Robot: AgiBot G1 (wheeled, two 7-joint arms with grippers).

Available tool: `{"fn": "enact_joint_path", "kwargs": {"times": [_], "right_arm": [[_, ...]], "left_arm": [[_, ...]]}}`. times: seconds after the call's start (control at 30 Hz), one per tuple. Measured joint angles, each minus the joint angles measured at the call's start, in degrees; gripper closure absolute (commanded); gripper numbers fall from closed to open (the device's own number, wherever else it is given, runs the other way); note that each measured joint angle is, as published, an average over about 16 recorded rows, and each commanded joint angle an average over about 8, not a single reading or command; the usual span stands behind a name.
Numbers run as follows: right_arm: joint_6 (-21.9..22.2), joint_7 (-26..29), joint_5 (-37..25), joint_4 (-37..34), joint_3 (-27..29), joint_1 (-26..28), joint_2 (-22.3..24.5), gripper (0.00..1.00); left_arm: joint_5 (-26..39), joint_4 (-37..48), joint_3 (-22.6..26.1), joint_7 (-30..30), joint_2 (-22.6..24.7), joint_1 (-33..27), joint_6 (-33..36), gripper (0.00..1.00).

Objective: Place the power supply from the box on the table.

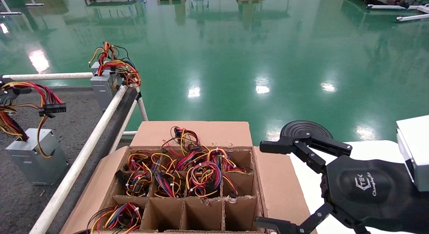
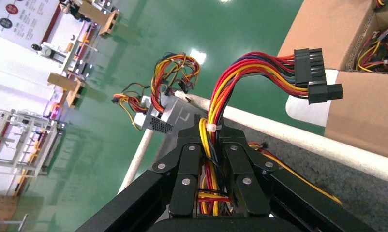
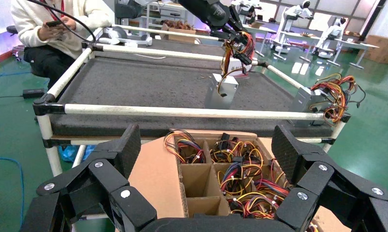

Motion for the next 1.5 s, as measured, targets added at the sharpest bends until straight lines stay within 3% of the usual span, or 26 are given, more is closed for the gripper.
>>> {"fn": "enact_joint_path", "kwargs": {"times": [1.5], "right_arm": [[0.0,0.0,0.0,0.0,0.0,0.0,0.0,0.0]], "left_arm": [[0.41,-10.3,0.8,-8.0,-3.87,1.73,-5.57,0.0]]}}
